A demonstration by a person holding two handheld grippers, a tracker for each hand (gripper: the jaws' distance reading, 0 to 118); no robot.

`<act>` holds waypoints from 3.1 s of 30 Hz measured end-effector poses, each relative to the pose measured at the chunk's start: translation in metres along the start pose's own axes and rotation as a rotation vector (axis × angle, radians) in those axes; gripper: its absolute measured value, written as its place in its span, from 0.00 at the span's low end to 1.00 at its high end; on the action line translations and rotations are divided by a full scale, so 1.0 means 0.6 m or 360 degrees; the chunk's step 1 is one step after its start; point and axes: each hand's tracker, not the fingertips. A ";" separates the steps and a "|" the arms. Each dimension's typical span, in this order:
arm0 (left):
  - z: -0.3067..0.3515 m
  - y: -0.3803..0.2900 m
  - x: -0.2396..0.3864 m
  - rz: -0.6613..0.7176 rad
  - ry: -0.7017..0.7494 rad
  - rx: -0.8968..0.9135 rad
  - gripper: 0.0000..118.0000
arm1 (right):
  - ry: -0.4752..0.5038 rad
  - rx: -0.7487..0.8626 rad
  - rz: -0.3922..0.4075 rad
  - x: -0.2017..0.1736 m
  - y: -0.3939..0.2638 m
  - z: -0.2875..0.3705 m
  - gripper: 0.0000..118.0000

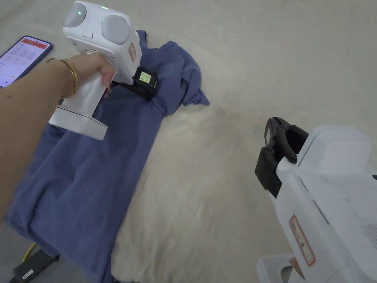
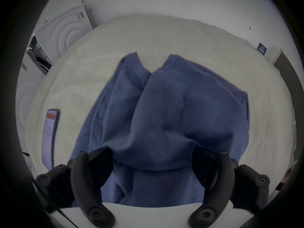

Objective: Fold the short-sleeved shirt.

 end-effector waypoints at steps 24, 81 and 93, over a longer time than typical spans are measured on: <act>0.227 -0.051 0.059 0.0210 0.0104 0.0542 0.00 | -0.0084 -0.0012 -0.0076 0.029 0.010 0.125 0.00; 0.269 -0.390 0.983 -0.0970 -0.0785 0.0490 0.03 | -0.1111 0.0173 -0.0402 0.360 -0.079 0.598 0.00; 0.316 -0.328 0.888 -0.0751 -0.0858 0.0602 0.98 | -0.1048 0.0144 -0.0457 0.361 -0.080 0.566 0.00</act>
